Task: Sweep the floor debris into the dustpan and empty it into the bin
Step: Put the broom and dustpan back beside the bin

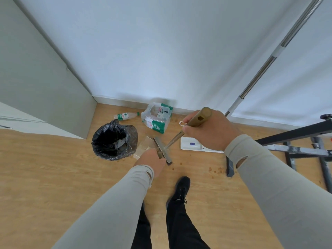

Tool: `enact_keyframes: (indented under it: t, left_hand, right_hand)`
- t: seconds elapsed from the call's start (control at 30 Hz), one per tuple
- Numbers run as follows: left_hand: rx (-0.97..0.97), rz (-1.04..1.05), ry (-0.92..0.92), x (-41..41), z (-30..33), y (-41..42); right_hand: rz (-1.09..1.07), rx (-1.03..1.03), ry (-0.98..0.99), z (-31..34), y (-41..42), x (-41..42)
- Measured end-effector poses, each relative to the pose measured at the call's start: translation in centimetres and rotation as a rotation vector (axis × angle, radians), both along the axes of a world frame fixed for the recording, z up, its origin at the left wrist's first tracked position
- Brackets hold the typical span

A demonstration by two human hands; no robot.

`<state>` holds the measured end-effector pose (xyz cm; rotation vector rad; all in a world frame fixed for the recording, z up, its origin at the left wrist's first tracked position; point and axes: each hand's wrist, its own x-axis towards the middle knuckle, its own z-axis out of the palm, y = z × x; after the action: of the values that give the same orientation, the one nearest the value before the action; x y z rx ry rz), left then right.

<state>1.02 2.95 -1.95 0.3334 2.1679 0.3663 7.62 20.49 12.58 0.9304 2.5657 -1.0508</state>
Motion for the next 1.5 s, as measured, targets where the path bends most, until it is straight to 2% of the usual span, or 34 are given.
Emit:
enact_keyframes:
  t: [0.13, 0.2, 0.57, 0.7, 0.97, 1.1, 1.23, 1.37, 1.5]
  left_hand:
    - [-0.057, -0.244, 0.024, -0.6, 0.6, 0.5]
    - [-0.06, -0.257, 0.031, 0.0, 0.8, 0.7]
    - [0.138, 0.505, 0.027, 2.5, 0.1, 1.2]
    - [0.132, 0.59, 0.117, 3.0, 0.1, 0.5]
    - [0.135, 0.484, 0.11, 4.6, -0.7, 0.6]
    - [0.195, 0.205, 0.082, 5.0, -0.9, 1.8]
    - [0.141, -0.027, 0.065, 2.2, 0.3, 2.7]
    - [0.117, 0.026, 0.082, 1.2, 0.9, 0.9]
    - [0.169, 0.262, 0.096, 3.4, 1.3, -1.1]
  right_hand:
    - [-0.038, -0.028, 0.02, 0.2, -0.6, 0.2]
    - [-0.046, -0.033, 0.03, 0.5, -0.7, 0.4]
    - [0.075, 0.05, 0.023, 1.6, -0.5, -1.3]
    - [0.074, 0.055, 0.035, 1.5, -0.5, -1.3]
    - [0.025, -0.003, 0.052, 0.7, 0.0, -0.9]
    - [0.035, 0.01, 0.044, 1.1, 0.4, -0.5]
    - [0.038, 0.0, 0.033, 2.3, 0.6, 0.0]
    - [0.07, 0.027, 0.018, 2.5, 0.5, 0.4]
    - [0.096, 0.018, -0.008, 3.2, 0.4, -0.2]
